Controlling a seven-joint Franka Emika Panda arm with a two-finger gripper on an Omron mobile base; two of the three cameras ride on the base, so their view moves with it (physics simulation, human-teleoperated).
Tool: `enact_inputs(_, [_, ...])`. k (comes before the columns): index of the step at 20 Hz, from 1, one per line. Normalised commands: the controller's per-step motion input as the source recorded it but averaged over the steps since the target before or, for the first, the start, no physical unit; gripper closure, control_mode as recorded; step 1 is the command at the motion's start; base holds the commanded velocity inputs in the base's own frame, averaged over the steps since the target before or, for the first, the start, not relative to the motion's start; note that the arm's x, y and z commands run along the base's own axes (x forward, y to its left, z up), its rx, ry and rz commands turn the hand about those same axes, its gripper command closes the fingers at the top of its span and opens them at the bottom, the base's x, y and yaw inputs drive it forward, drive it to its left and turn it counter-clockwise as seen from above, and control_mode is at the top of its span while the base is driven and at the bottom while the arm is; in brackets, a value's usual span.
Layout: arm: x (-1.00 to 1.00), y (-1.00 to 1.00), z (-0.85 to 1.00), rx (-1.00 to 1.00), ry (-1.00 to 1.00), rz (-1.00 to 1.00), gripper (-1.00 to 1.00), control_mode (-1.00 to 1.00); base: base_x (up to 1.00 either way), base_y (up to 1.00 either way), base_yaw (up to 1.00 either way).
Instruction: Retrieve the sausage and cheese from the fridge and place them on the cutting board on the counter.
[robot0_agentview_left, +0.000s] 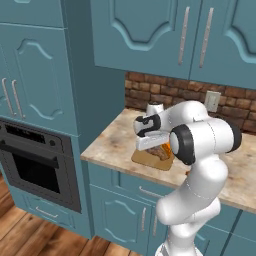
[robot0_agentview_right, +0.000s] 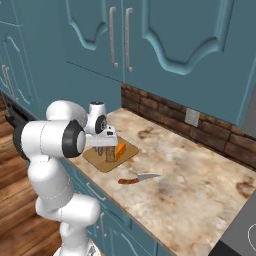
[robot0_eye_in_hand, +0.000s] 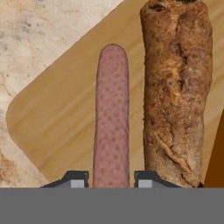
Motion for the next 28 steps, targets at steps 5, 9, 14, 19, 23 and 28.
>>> enact_inputs(5, [0.0,0.0,0.15,0.0,0.0,0.0,-1.0,-1.0,0.0,0.0,0.0])
enact_inputs(9, [-0.03,0.0,0.46,0.0,-0.11,0.0,-1.0,-1.0,0.0,0.0,0.0])
enact_inputs(14, [-0.49,0.0,0.72,0.0,-0.21,0.0,-1.0,-1.0,0.0,0.0,0.0])
enact_inputs(19, [-0.49,0.07,0.84,0.03,-0.26,-0.02,-1.0,-1.0,0.0,0.0,0.0])
enact_inputs(23, [-0.23,0.0,1.0,0.08,-0.19,-0.04,-1.0,-1.0,0.0,0.0,0.0])
enact_inputs(28, [-0.25,0.0,0.96,0.07,-0.07,-0.05,-1.0,-1.0,0.0,0.0,0.0])
